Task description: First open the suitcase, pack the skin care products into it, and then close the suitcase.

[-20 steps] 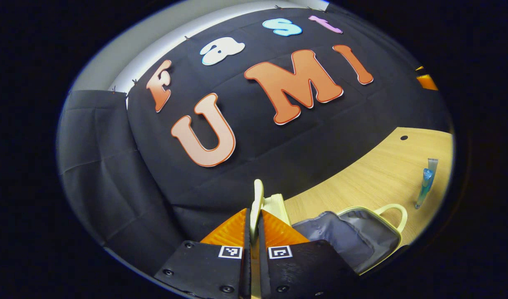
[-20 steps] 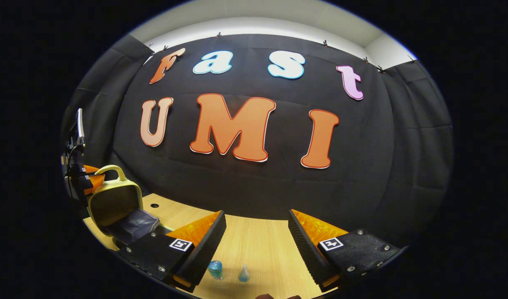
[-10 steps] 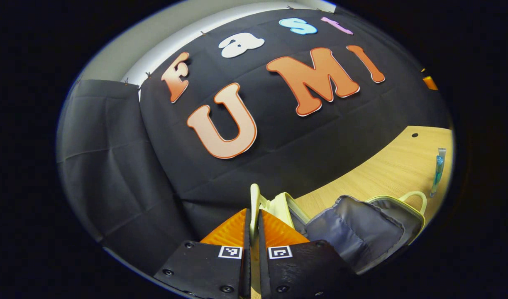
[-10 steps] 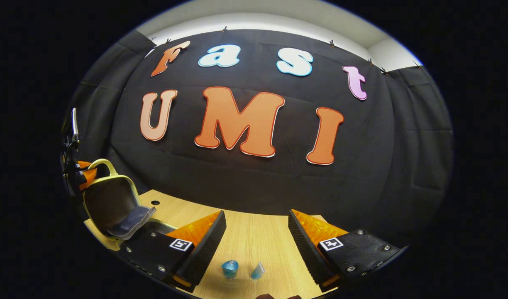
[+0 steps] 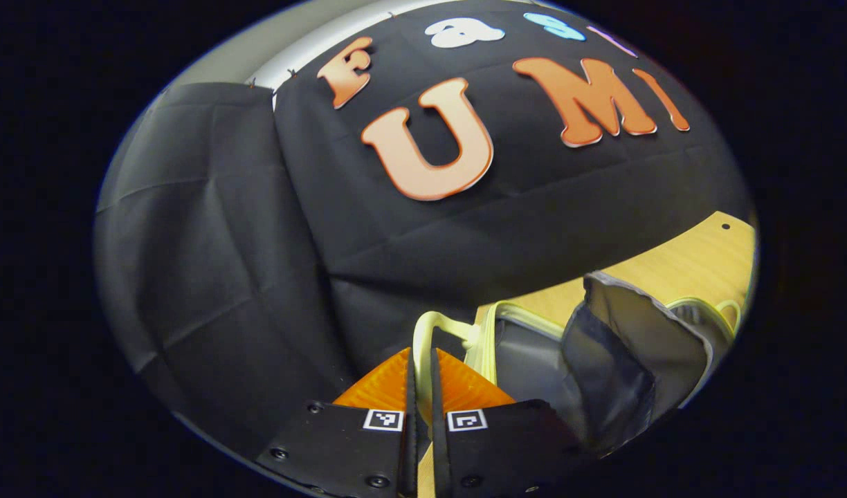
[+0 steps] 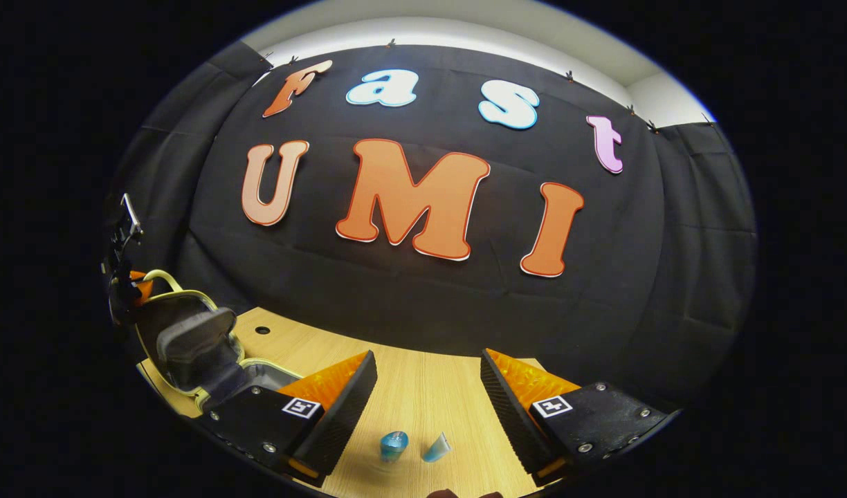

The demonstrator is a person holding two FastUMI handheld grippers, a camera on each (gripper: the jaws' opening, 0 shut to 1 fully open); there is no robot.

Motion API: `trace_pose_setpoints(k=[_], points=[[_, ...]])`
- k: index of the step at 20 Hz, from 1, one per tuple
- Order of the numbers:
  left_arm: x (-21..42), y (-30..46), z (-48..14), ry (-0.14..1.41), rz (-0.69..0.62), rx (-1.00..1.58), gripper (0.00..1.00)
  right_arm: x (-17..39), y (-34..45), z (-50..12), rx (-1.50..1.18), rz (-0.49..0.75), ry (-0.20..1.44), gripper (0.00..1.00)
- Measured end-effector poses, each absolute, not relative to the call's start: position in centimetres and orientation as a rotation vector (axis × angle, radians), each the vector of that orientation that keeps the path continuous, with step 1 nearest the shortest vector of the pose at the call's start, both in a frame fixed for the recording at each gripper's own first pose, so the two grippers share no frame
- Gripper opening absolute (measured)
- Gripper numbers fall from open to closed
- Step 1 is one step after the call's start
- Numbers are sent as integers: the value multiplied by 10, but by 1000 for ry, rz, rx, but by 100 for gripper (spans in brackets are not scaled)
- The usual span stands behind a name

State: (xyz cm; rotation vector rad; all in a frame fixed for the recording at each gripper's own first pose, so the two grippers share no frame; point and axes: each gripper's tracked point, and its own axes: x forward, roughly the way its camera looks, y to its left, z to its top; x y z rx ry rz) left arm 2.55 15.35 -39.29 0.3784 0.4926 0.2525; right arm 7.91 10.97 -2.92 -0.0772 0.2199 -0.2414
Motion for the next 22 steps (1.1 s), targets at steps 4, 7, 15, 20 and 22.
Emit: trace_pose_setpoints(k=[4, 7, 15, 20, 22], points=[[17, 177, -426, 564, 290, 328, 9, 82, 118, -34, -67, -232, 242, 95], [13, 195, -460, 629, 305, 310, 9, 83, 118, -35, -66, -234, 242, 96], [-5, 223, -503, 718, 346, 433, 16, 78, 114, -36, -66, -234, 250, 95], [7, 162, -457, 613, 288, 406, 42, 68, 100, -41, -68, -247, 254, 96], [11, 134, -434, 566, 271, 411, 60, 63, 92, -48, -78, -248, 264, 95]])
